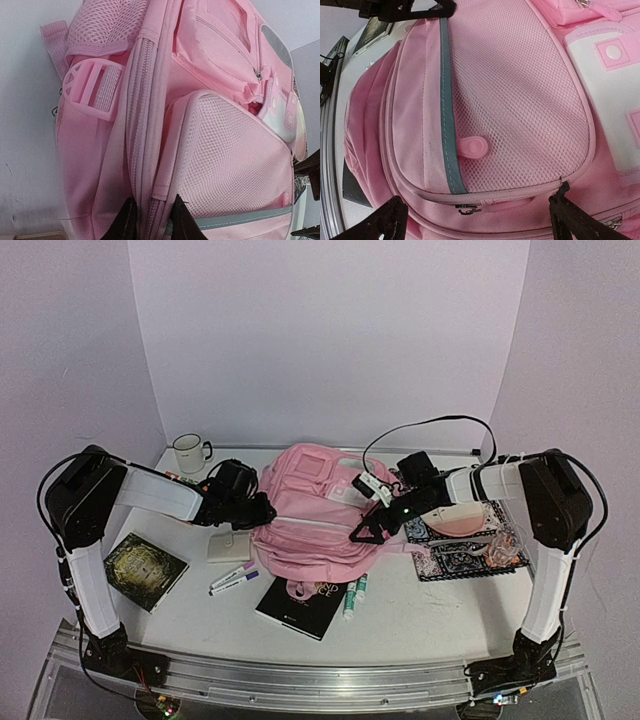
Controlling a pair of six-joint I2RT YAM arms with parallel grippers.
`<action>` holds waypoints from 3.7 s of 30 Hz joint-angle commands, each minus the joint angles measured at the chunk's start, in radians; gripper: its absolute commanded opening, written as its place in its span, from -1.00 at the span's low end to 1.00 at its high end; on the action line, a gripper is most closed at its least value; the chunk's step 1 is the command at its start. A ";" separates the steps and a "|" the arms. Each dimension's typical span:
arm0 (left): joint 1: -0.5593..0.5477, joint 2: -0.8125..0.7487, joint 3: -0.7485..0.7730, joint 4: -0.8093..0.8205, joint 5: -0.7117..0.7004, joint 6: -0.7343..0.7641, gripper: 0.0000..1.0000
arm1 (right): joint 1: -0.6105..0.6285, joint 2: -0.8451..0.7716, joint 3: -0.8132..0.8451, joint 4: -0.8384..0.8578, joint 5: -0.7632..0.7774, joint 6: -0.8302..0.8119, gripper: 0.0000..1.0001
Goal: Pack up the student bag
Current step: Unzip the upper front pocket of the student bag, then pick up the student bag from the upper front pocket, then unzip the upper front pocket of the student bag, then pick up the upper front pocket of the student bag.
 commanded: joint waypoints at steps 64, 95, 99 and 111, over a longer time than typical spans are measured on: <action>-0.004 -0.014 0.018 0.047 -0.037 -0.063 -1.00 | 0.250 -0.123 -0.087 -0.070 0.336 0.258 -0.96; -0.124 -0.199 -0.158 0.179 -0.229 -0.066 -0.58 | 0.382 0.013 0.314 -0.125 0.448 0.720 -0.47; -0.124 -0.263 -0.183 0.163 -0.260 0.009 -0.20 | 0.382 -0.070 0.265 -0.125 0.505 0.689 -0.20; -0.267 -0.336 -0.111 -0.089 -0.340 0.100 0.26 | 0.314 -0.194 0.087 -0.135 0.676 0.525 0.19</action>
